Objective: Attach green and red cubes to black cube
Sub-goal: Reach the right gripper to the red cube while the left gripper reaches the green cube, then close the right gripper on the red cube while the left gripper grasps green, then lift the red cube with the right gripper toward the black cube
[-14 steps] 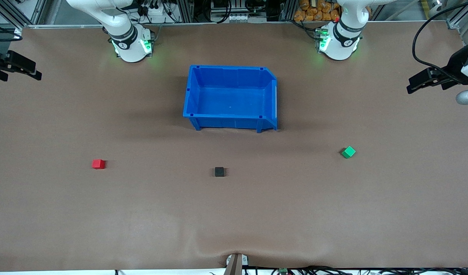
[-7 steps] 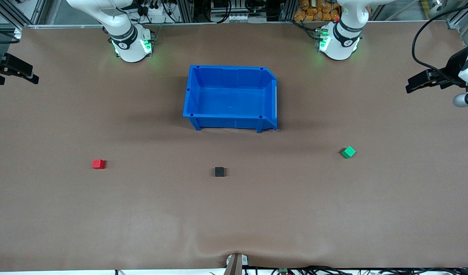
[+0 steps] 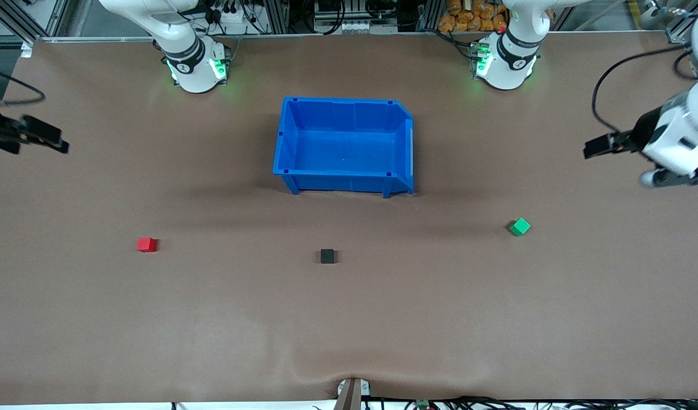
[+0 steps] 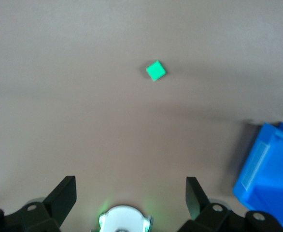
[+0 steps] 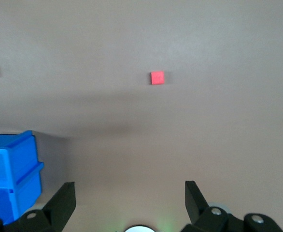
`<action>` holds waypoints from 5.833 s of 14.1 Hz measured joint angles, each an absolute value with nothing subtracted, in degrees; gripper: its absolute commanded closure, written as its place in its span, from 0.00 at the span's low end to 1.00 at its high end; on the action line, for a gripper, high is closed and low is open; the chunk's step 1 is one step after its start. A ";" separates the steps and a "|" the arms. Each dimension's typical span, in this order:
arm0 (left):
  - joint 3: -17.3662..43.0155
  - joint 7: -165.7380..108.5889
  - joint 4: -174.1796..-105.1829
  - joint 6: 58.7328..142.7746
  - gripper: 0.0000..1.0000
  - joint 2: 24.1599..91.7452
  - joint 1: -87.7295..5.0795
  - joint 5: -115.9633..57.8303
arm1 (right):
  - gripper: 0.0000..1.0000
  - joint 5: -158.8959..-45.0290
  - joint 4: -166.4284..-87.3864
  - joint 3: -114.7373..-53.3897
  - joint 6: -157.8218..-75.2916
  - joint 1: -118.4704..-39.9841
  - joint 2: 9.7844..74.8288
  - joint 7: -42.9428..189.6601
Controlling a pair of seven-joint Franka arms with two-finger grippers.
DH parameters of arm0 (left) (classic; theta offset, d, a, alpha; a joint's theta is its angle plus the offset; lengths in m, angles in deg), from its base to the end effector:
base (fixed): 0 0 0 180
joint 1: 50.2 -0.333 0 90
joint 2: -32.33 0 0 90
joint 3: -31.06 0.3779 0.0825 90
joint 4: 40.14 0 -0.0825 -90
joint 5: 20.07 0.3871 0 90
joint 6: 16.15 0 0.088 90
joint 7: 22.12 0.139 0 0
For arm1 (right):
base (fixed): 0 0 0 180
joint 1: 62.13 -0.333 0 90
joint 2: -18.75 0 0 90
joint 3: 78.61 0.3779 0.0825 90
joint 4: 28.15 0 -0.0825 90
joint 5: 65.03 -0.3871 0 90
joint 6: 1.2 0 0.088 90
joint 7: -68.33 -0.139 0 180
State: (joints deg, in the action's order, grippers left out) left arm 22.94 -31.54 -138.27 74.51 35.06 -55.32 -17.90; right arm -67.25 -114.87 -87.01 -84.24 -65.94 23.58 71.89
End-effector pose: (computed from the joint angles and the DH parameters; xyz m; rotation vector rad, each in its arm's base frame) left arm 0.5576 -0.0224 0.5626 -3.0756 -0.1659 0.2673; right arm 0.5684 -0.0360 0.6246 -3.0965 0.0256 0.2255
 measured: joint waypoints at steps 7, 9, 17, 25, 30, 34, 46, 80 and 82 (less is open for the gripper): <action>22.89 -32.82 -149.62 92.05 0.00 39.93 -55.30 -17.90 | 0.00 -69.19 -113.03 -86.17 -94.25 -67.36 38.22 71.83; 22.97 -34.34 -150.26 94.74 0.00 42.72 -55.36 -17.90 | 0.00 -70.07 -112.48 -86.17 -94.15 -67.37 38.20 71.83; 23.16 -49.37 -155.71 108.77 0.00 50.29 -57.97 -17.90 | 0.00 -78.10 -112.77 -86.90 -100.51 -61.25 44.41 72.57; 22.75 -62.92 -154.66 116.47 0.09 58.48 -57.67 -17.90 | 0.00 -77.87 -114.34 -86.85 -116.03 -61.21 53.50 72.47; 22.56 -63.90 -153.77 116.68 0.20 59.52 -57.49 -17.90 | 0.00 -77.38 -122.82 -86.72 -127.96 -62.05 55.10 73.73; 22.55 -63.92 -153.39 116.85 0.25 60.56 -57.49 -17.90 | 0.00 -77.17 -132.59 -86.68 -138.82 -62.20 54.76 82.15; 22.40 -65.50 -153.20 116.94 0.49 62.00 -57.14 -17.94 | 0.00 -75.58 -135.23 -86.68 -136.48 -62.39 54.47 91.73; 21.81 -124.87 -120.35 112.05 1.00 74.94 -32.86 -29.50 | 1.00 -74.80 -118.83 -85.75 -128.99 -78.93 54.18 126.54; 21.85 -128.39 -118.29 112.08 1.00 76.18 -31.57 -29.50 | 1.00 -74.80 -117.71 -85.70 -129.22 -82.42 56.22 127.73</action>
